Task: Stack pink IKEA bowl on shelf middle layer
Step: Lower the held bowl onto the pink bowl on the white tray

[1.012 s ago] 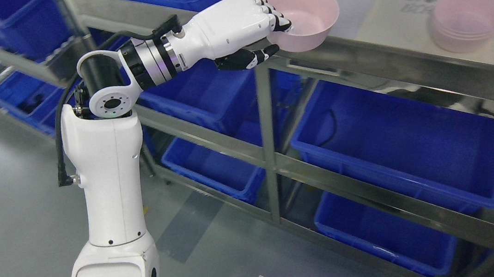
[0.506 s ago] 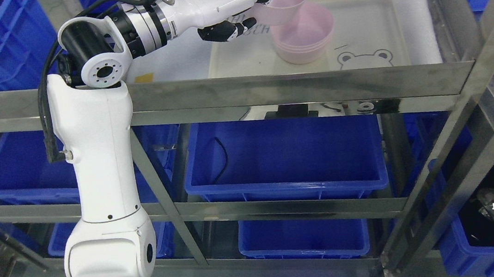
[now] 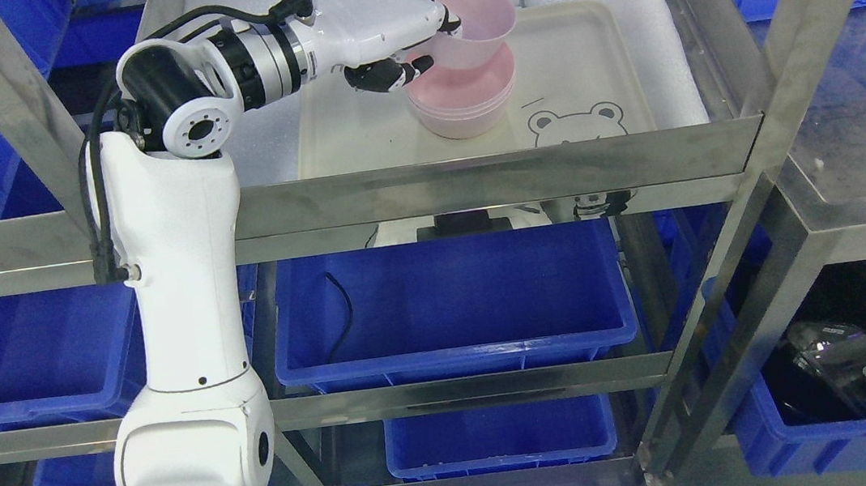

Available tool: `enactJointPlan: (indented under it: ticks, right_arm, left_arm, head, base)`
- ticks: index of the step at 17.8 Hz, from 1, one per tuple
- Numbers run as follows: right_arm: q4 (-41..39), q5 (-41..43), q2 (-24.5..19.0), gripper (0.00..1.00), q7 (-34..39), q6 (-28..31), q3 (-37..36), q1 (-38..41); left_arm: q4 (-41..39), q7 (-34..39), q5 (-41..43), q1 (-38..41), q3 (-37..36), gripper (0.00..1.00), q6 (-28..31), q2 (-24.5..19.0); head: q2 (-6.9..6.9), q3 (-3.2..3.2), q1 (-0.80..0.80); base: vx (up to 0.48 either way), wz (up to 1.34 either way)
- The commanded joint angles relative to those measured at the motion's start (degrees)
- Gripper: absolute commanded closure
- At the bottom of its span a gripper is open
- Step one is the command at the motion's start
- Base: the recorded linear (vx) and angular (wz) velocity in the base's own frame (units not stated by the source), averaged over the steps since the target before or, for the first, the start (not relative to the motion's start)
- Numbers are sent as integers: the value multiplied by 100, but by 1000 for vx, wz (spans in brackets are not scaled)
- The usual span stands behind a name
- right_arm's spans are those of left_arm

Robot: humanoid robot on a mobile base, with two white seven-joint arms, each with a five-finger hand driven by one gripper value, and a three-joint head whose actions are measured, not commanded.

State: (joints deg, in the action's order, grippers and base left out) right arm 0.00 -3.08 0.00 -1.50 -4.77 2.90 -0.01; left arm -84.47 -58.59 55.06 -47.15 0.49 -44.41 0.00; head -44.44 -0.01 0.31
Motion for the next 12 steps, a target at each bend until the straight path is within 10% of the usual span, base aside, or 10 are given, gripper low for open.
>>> enactJointPlan:
  ticks: [1,9,10,12]
  right_arm:
    - [-100,0,100,0,1,3,0,133]
    - [-100,0,100,0,1,3,0,133]
    - [-100,0,100,0,1,3,0,133]
    - [-100,0,100,0,1,3,0,133]
  left_arm:
    - [-219,-13,31,382,-128,98,-59,-100]
    - [-166,295,5,382,-374,96,-59,-100]
    - [-166,382,13,382,-348,90,-59,-100]
    - [-131,453,31,391,-321,48,-59,-100]
  head:
    - [0,0,0]
    - [1,0,0]
    - [1,0,0]
    - [1,0,0]
  base:
    - [-5,33]
    - [-8,17]
    - [0,0]
    - [0,0]
